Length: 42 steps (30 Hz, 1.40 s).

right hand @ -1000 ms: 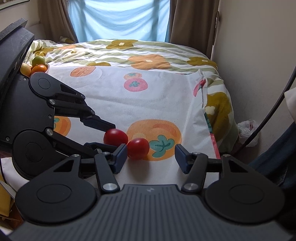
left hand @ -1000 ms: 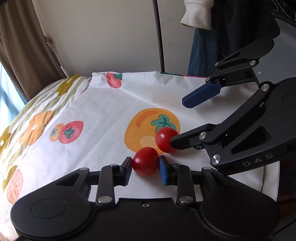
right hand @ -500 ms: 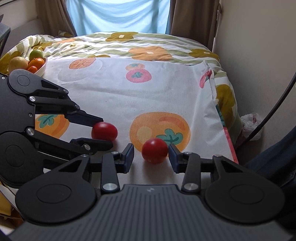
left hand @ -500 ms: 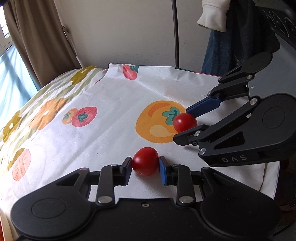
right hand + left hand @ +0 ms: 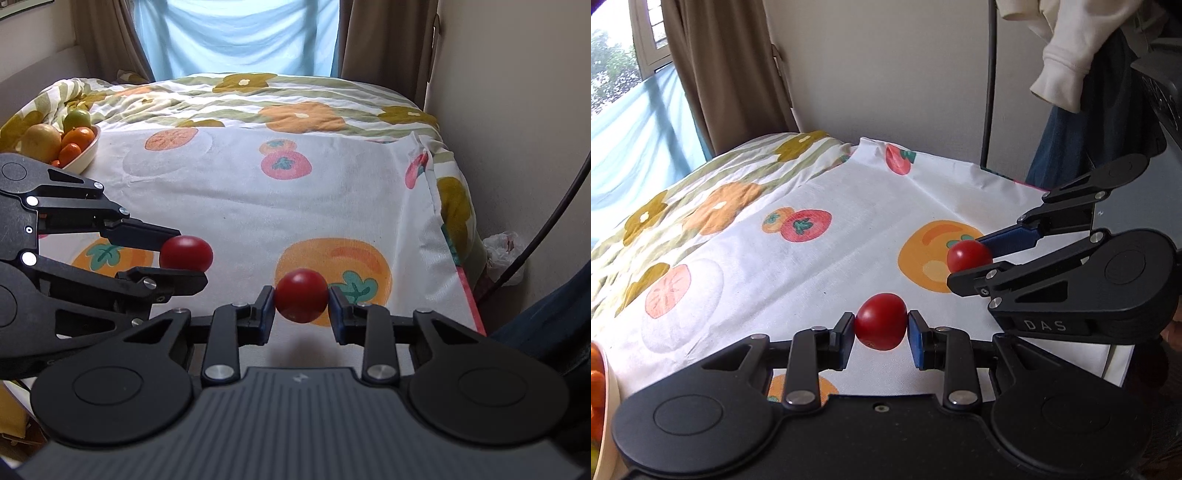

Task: Organize fruits
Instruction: 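Carry the tomato in the left tool to the bowl while the right tool carries its tomato, then open the left tool to drop its tomato in the bowl while the right tool releases its tomato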

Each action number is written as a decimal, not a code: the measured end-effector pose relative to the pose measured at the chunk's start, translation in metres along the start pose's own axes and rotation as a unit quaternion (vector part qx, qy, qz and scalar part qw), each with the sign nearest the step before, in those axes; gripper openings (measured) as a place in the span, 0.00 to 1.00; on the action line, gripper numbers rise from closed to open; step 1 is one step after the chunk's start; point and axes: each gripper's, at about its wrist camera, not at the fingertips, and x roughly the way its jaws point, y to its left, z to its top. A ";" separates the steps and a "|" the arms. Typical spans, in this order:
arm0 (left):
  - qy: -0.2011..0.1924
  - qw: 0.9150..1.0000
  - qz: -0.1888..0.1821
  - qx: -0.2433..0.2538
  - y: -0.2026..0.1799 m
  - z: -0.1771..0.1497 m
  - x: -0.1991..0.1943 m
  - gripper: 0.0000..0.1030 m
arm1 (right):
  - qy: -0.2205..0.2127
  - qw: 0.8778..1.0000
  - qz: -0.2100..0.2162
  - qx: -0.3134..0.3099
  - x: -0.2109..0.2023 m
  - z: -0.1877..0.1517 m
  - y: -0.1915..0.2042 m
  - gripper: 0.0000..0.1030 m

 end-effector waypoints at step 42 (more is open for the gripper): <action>0.000 0.953 0.185 -0.242 0.248 -0.107 -0.179 0.33 | -0.030 0.989 0.129 -0.069 0.000 0.131 0.273 0.44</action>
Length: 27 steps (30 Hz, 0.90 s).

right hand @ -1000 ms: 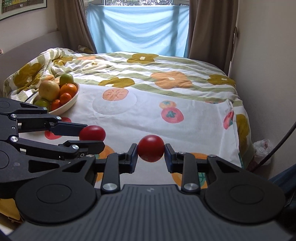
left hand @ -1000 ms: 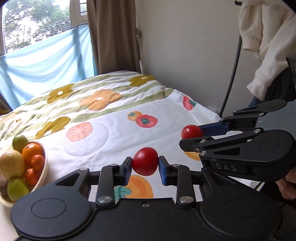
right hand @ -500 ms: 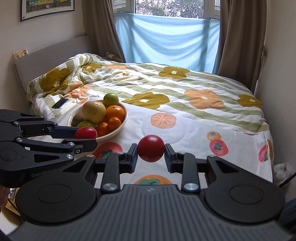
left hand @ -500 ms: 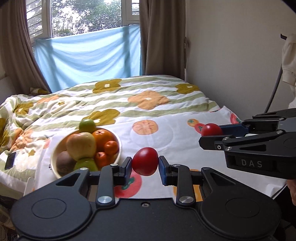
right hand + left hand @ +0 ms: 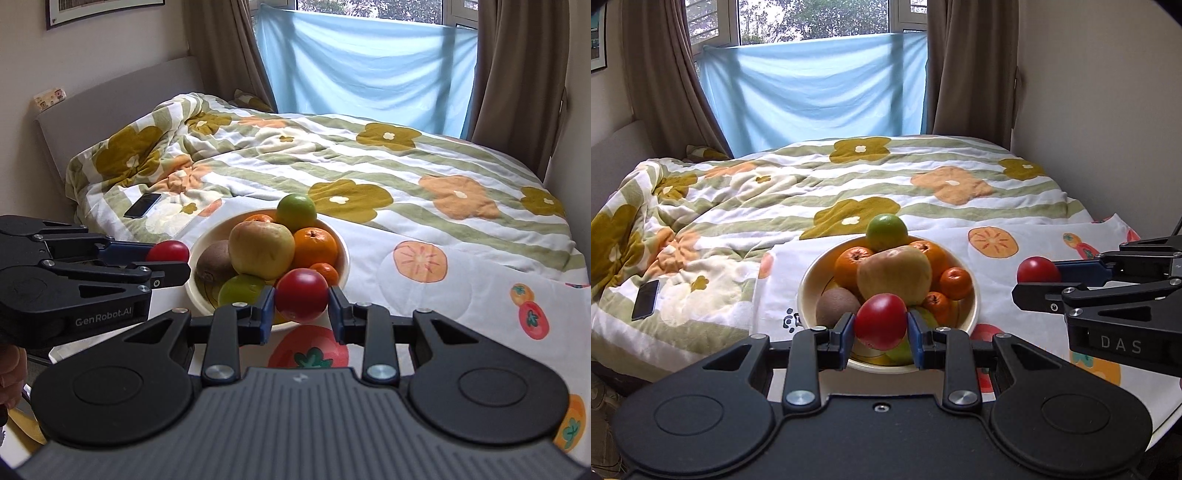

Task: Organize fruits
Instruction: 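Open the left tool to drop its tomato in the bowl while the right tool releases its tomato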

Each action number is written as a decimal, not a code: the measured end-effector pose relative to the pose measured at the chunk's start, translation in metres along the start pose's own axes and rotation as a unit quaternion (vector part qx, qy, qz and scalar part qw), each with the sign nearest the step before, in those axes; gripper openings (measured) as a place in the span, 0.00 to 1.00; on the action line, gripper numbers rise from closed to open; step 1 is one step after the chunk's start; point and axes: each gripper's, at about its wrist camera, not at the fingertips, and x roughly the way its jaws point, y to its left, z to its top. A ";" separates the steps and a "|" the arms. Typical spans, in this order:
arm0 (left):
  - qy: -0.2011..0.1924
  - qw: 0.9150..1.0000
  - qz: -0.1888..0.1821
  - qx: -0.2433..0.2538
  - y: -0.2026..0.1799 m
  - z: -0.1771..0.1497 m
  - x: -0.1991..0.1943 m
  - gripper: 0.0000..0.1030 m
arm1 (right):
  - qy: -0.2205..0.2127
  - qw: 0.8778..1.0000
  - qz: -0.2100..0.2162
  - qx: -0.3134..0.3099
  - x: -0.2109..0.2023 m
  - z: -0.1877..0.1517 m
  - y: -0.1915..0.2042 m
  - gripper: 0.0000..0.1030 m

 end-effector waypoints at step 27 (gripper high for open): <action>0.017 0.998 -0.032 0.057 0.037 -0.007 0.051 0.89 | 0.064 0.996 -0.044 0.033 0.075 0.003 0.010 0.44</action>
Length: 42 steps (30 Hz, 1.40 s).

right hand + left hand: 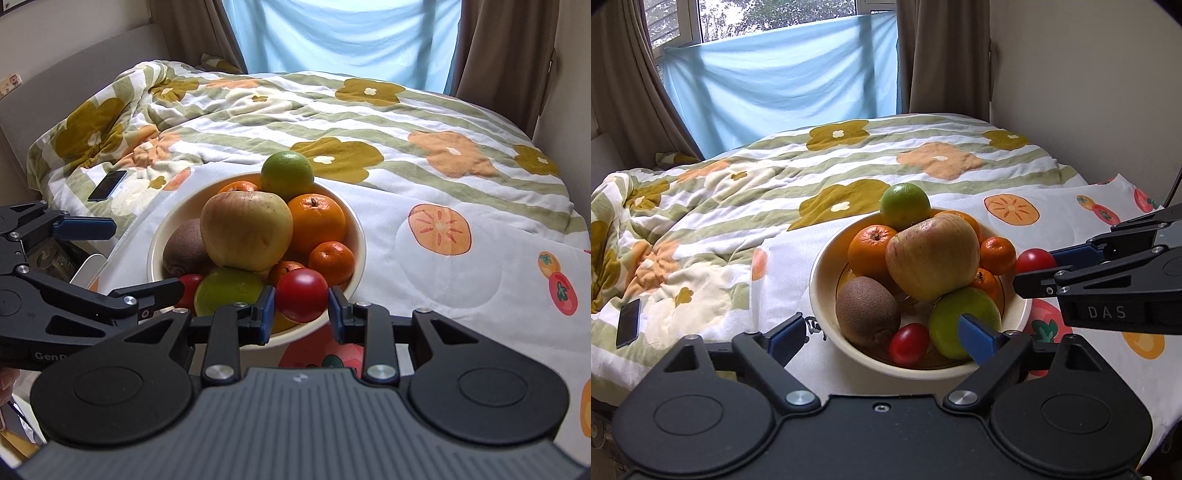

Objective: Organize fruits

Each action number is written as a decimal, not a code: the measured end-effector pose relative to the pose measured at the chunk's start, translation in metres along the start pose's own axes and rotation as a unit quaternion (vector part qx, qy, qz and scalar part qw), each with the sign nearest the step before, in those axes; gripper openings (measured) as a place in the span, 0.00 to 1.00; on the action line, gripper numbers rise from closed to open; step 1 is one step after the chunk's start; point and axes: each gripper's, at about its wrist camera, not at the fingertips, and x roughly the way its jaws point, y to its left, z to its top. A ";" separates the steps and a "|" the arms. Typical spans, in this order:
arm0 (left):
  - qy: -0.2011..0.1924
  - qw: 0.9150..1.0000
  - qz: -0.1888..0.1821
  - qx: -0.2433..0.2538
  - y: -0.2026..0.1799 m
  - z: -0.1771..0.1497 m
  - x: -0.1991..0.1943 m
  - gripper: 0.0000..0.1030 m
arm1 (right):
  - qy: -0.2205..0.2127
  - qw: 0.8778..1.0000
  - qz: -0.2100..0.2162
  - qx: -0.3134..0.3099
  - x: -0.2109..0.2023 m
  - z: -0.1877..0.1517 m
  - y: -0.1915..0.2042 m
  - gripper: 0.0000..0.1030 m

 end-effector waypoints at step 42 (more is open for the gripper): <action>-0.092 0.991 0.060 -0.079 -0.073 0.046 -0.148 1.00 | -0.084 0.990 -0.087 0.065 -0.189 -0.004 -0.076 1.00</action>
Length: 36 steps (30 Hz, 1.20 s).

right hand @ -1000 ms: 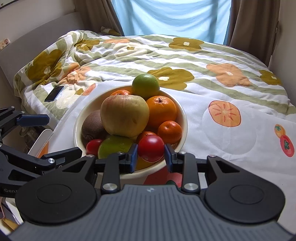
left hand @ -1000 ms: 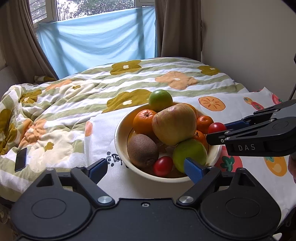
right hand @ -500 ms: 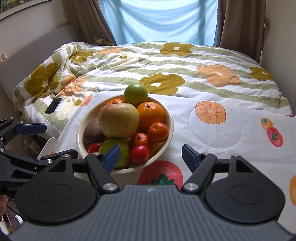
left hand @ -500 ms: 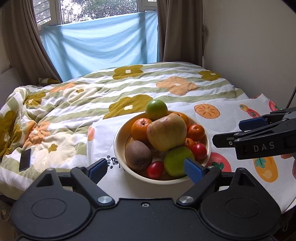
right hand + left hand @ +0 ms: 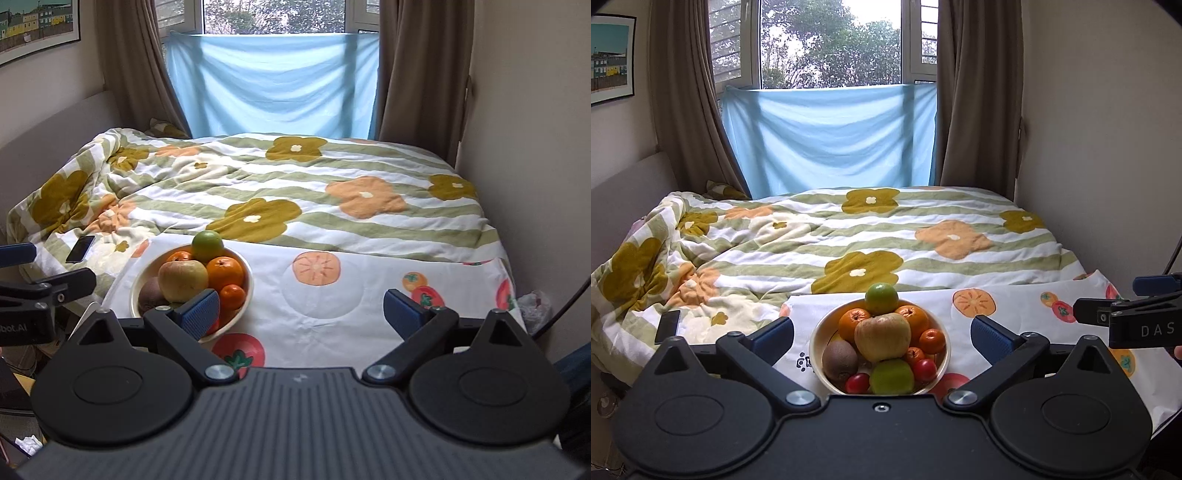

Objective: Organize fruits

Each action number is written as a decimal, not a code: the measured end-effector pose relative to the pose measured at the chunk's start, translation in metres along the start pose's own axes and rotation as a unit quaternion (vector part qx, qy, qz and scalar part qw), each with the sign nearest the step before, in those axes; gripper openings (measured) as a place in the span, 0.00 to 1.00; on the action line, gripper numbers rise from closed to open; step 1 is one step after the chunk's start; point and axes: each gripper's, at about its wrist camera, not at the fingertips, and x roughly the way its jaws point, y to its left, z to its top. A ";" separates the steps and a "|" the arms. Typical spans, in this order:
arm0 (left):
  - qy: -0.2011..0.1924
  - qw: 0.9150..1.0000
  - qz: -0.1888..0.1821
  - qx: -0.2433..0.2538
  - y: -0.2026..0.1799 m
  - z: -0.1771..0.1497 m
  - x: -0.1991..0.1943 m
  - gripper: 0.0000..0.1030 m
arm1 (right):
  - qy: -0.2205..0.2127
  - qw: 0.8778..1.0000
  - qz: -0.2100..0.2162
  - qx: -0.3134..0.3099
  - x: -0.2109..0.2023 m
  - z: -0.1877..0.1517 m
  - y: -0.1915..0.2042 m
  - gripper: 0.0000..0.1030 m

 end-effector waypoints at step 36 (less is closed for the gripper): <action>-0.005 0.999 0.035 -0.011 -0.033 -0.013 -0.035 1.00 | 0.007 0.998 -0.045 0.048 -0.051 -0.027 -0.047 1.00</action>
